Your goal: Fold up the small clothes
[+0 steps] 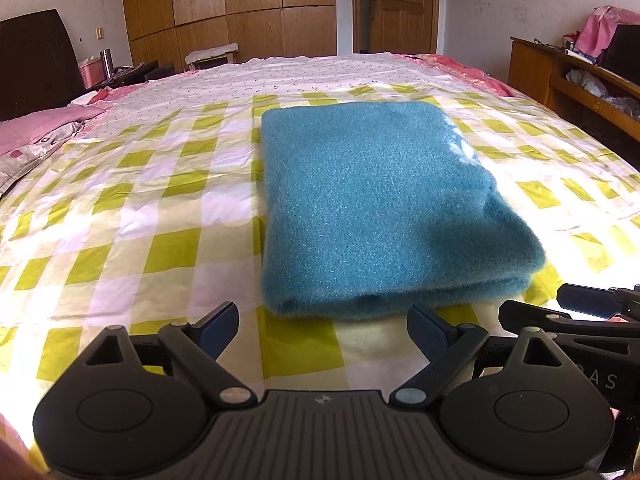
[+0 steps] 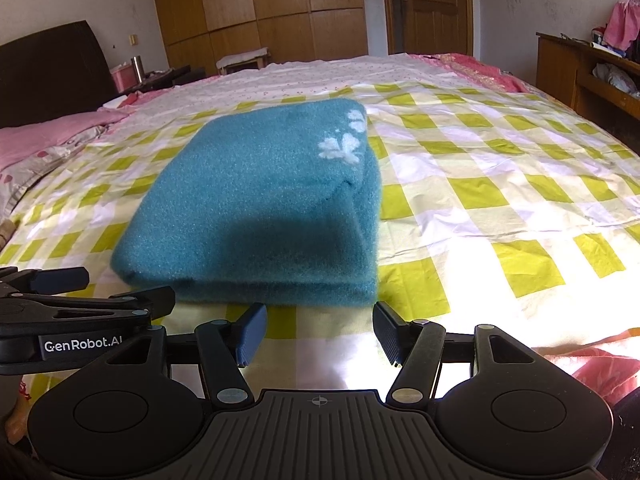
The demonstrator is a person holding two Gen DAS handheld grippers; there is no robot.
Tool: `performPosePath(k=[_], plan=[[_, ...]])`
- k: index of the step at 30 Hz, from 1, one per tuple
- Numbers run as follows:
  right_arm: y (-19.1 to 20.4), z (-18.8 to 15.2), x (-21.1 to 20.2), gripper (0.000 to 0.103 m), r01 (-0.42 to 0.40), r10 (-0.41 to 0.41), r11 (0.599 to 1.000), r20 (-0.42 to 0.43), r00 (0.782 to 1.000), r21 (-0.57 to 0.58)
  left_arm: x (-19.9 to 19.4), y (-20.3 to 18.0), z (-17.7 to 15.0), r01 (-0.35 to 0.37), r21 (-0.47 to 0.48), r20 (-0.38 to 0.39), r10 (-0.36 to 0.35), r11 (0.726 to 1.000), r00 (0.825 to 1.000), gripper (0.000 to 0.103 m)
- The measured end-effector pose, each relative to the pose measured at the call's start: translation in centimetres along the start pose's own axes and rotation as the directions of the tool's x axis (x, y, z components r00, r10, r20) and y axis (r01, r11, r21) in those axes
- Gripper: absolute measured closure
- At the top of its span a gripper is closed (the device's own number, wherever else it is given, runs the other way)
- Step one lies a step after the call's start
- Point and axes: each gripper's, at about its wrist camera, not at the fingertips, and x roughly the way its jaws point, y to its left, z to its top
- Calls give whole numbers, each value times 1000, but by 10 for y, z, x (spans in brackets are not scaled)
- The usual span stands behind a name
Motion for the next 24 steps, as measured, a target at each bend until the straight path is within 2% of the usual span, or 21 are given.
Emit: performPosePath(k=[24], plan=[[1, -2, 0, 44, 0, 0, 1000, -11, 1000, 11, 0, 0, -5, -11, -10, -5, 10, 1000, 1000, 6]])
